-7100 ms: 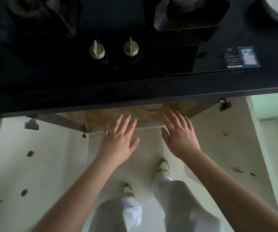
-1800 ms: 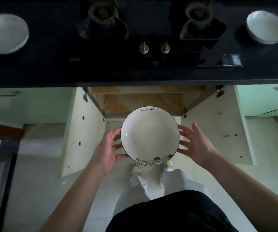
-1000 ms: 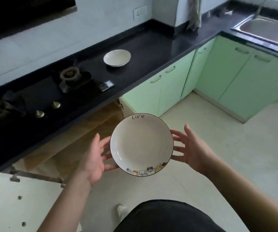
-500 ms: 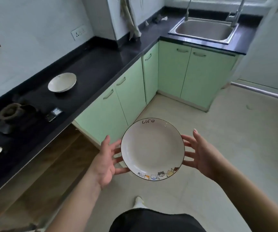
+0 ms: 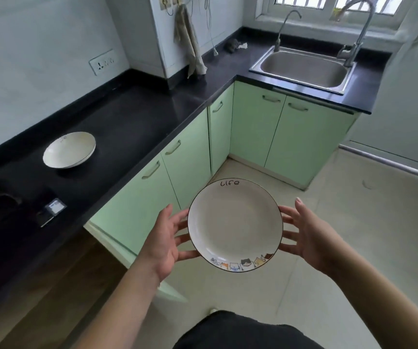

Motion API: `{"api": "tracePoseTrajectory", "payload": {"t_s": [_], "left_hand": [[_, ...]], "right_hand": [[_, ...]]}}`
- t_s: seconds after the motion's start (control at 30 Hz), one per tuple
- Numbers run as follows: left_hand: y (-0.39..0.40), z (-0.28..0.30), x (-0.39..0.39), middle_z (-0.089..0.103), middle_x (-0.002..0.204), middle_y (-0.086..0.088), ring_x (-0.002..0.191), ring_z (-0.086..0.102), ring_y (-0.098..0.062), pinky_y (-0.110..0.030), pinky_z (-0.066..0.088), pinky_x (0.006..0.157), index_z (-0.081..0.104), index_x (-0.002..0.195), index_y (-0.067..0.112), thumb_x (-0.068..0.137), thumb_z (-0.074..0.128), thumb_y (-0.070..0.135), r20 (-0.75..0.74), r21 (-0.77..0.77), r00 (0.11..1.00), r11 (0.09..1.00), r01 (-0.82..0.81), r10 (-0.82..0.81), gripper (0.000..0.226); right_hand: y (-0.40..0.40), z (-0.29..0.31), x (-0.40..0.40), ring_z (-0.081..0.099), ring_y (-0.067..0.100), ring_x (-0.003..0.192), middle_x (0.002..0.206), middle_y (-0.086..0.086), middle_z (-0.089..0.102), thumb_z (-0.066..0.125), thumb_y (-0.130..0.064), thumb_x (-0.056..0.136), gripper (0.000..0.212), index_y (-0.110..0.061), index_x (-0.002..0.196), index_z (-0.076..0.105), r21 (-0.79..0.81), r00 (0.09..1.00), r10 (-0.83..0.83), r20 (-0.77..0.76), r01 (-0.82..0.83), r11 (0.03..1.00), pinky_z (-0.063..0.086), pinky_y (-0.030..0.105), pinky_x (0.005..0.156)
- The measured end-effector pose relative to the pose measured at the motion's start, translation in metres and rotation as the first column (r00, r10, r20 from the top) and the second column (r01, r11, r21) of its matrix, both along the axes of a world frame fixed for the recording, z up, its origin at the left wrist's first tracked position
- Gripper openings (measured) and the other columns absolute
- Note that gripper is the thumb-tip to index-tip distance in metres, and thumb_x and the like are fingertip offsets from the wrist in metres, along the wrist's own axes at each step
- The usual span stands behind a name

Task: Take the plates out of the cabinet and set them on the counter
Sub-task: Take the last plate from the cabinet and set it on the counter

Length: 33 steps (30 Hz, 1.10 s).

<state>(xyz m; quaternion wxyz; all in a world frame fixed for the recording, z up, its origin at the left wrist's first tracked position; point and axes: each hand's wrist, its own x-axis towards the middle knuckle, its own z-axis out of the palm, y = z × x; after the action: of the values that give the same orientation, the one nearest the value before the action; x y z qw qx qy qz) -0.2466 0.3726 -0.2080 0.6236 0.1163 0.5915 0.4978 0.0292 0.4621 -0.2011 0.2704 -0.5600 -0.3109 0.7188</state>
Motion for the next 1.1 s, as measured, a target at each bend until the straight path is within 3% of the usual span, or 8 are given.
{"api": "tracePoseTrajectory", "payload": {"t_s": [0.23, 0.53, 0.67, 0.93, 1.1], "left_hand": [[0.072, 0.002, -0.028, 0.064, 0.119, -0.008, 0.104, 0.058, -0.027, -0.050, 0.058, 0.070, 0.079, 0.101, 0.030, 0.094, 0.037, 0.040, 0.034, -0.001, 0.999, 0.999, 0.032, -0.032, 0.044], [0.178, -0.012, -0.037, 0.061, 0.124, -0.010, 0.099, 0.059, -0.027, -0.048, 0.057, 0.069, 0.068, 0.119, 0.021, 0.094, 0.042, 0.033, 0.025, -0.090, 0.996, 0.992, -0.087, 0.089, 0.038], [0.219, -0.002, -0.045, 0.060, 0.128, -0.008, 0.104, 0.058, -0.027, -0.046, 0.057, 0.067, 0.066, 0.123, 0.022, 0.094, 0.041, 0.034, 0.016, -0.107, 0.983, 0.978, -0.178, 0.181, 0.040], [0.239, 0.005, -0.077, 0.060, 0.128, -0.008, 0.102, 0.059, -0.027, -0.043, 0.056, 0.062, 0.065, 0.126, 0.024, 0.095, 0.037, 0.046, -0.007, -0.116, 0.918, 0.912, -0.394, 0.396, 0.048], [0.236, 0.000, -0.117, 0.062, 0.127, -0.009, 0.104, 0.062, -0.030, -0.052, 0.058, 0.071, 0.069, 0.118, 0.025, 0.096, 0.034, 0.051, 0.012, -0.126, 0.857, 0.851, -0.509, 0.515, 0.049]], "right_hand": [[0.077, -0.007, -0.022, 0.063, 0.031, 0.107, 0.126, 0.007, 0.061, 0.032, -0.058, 0.098, 0.054, -0.020, 0.120, 0.064, -0.064, 0.999, 0.000, -0.032, -0.002, 0.998, 0.055, 0.039, 0.071], [0.208, -0.026, -0.047, 0.064, 0.030, 0.104, 0.125, 0.008, 0.059, 0.034, -0.059, 0.097, 0.054, -0.020, 0.121, 0.063, -0.094, 0.994, 0.100, -0.046, -0.104, 0.990, 0.057, 0.038, 0.068], [0.270, -0.019, -0.067, 0.065, 0.029, 0.105, 0.125, 0.005, 0.059, 0.038, -0.057, 0.097, 0.049, -0.022, 0.119, 0.063, -0.072, 0.982, 0.182, -0.048, -0.185, 0.980, 0.058, 0.037, 0.067], [0.346, -0.014, -0.137, 0.061, 0.036, 0.113, 0.127, 0.009, 0.060, 0.038, -0.050, 0.099, 0.047, -0.017, 0.123, 0.062, -0.083, 0.905, 0.420, -0.071, -0.425, 0.901, 0.055, 0.046, 0.084], [0.365, -0.022, -0.200, 0.060, 0.038, 0.112, 0.126, 0.011, 0.059, 0.038, -0.043, 0.101, 0.042, -0.015, 0.121, 0.062, -0.106, 0.857, 0.509, -0.083, -0.516, 0.850, 0.055, 0.046, 0.082]]}}
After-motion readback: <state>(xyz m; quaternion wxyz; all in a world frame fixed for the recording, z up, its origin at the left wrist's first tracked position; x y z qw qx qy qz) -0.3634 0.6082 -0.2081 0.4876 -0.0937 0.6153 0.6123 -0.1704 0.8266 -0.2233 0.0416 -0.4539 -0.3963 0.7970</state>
